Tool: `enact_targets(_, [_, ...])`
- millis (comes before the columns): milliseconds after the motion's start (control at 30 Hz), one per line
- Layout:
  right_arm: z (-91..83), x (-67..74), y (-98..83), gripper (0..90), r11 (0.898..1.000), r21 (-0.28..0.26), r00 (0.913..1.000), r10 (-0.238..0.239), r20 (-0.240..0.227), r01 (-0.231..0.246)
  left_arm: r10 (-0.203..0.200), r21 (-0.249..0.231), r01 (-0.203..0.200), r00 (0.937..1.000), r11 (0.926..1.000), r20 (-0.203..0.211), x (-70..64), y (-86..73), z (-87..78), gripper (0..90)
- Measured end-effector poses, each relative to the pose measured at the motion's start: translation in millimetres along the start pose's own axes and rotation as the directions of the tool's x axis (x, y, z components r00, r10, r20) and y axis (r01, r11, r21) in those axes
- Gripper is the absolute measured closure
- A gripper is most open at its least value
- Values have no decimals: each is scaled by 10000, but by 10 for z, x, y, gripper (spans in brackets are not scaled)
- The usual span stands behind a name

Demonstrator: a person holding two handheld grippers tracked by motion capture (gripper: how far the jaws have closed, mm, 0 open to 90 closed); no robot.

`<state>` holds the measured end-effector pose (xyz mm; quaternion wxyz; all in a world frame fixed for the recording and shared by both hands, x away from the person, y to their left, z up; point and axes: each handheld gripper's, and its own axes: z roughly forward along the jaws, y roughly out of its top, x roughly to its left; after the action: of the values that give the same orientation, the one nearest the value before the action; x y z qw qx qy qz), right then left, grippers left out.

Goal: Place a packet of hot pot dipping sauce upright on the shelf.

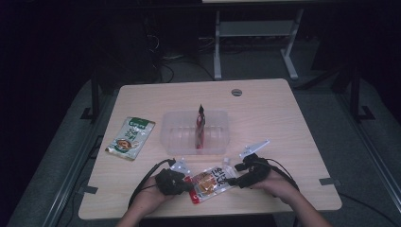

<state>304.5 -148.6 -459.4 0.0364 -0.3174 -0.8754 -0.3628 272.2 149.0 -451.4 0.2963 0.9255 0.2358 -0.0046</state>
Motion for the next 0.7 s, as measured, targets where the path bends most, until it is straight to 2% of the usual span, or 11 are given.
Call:
enact_targets(133, [24,11,-3,297,9998,155,9998,140,-124,-138,-24,0,24,10000,10000,-14,-5,0,1,897])
enact_targets(200, [38,7,-6,312,9998,177,9999,23,-110,-22,-14,7,14,10000,10000,-12,0,0,0,896])
enact_targets(400, [61,17,2,328,9999,143,9989,36,-459,-30,-131,-54,131,9999,9999,11,-1,-3,2,897])
enact_targets(467, [87,18,29,321,9997,116,9975,243,-671,-235,-130,-40,130,9999,9999,2,-1,-3,1,897])
enact_targets(567, [133,2,75,321,9998,137,9960,162,-879,-151,-142,-5,142,9999,9999,2,-5,-3,-3,897])
enact_targets(633, [139,2,82,329,9993,182,9922,333,-1200,-313,-166,-13,166,9999,9999,22,-4,-5,-3,897])
enact_targets(700, [135,-21,69,353,9994,223,9898,296,-1397,-268,-181,-11,181,9998,9998,70,3,-5,-3,897])
